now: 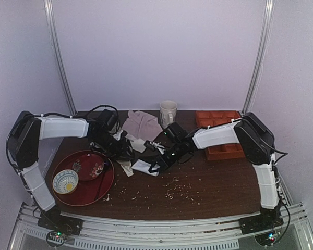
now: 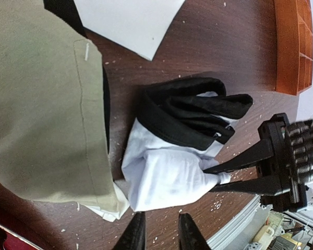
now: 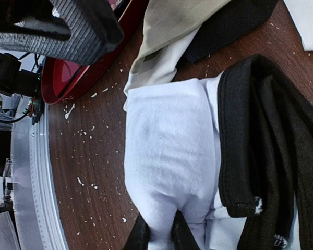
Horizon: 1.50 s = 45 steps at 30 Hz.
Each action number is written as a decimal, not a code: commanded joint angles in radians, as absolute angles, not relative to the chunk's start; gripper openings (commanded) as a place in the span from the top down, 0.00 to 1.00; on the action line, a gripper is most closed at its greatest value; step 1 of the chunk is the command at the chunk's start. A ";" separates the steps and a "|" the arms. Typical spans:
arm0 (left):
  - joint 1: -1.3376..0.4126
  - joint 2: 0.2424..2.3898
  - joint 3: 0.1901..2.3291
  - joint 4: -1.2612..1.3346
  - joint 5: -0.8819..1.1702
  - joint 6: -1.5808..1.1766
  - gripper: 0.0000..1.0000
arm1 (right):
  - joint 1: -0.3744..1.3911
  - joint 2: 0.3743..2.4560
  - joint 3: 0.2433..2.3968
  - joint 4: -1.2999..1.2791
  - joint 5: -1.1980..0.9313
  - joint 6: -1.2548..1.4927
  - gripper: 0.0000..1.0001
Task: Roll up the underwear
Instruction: Roll the underwear at the center of the board.
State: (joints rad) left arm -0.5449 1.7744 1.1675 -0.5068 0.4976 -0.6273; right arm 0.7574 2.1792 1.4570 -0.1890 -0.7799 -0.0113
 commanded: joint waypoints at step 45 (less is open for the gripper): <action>-0.664 1.908 1.271 -0.360 0.425 -0.684 0.68 | 0.610 2.353 1.485 -0.262 -0.877 0.569 1.00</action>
State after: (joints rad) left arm -0.6506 1.8927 1.2400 -0.3939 0.4393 -0.6750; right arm 0.6163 2.2787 1.4891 -0.1093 -1.0363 0.5827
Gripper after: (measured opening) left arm 0.315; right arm 0.067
